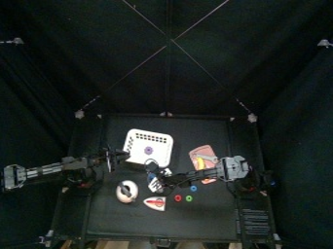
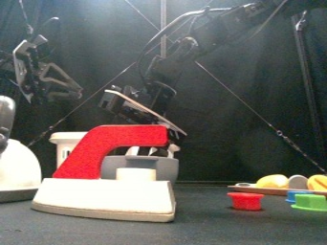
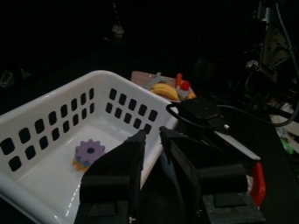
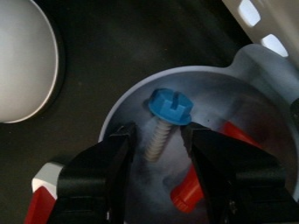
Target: Grab blue screw
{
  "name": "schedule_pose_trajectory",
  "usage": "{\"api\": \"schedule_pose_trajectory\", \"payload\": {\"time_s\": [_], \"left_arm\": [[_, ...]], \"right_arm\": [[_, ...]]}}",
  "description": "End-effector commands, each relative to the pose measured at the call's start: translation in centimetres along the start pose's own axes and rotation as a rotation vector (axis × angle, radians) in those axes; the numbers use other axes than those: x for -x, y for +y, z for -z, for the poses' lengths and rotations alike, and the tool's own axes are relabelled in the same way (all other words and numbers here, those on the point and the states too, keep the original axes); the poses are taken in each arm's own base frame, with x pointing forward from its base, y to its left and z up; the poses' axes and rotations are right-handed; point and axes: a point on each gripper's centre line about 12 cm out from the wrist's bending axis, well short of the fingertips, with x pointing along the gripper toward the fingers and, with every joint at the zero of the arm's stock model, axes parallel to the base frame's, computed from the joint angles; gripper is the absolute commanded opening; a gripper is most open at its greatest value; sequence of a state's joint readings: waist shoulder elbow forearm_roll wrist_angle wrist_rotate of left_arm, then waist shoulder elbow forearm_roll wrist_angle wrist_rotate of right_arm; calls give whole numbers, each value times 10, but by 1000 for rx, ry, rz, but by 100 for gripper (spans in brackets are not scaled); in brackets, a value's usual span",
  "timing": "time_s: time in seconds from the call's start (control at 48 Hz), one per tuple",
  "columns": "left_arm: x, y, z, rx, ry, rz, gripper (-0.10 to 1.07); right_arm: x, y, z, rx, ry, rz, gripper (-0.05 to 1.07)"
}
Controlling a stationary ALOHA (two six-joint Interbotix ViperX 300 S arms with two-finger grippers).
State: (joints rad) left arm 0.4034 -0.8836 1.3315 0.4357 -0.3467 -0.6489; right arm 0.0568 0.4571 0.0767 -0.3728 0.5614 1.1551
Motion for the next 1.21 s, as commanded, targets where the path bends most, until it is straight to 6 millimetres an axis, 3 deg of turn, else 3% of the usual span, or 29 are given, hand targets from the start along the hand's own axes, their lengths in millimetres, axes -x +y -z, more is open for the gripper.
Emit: {"api": "schedule_pose_trajectory", "payload": {"time_s": [0.0,0.521,0.812,1.188], "left_arm": [[-1,-1,-4,0,-13,5,65],[-1,-1,-5,0,-13,4,65],[-1,-1,-4,0,-12,4,65],[-1,-1,-4,0,-11,5,65]], "right_arm": [[10,4,-12,-12,-25,-20,81],[6,4,-10,-10,-21,-17,80],[6,6,-10,-10,-21,-19,57],[40,20,-33,20,-88,-22,53]]}}
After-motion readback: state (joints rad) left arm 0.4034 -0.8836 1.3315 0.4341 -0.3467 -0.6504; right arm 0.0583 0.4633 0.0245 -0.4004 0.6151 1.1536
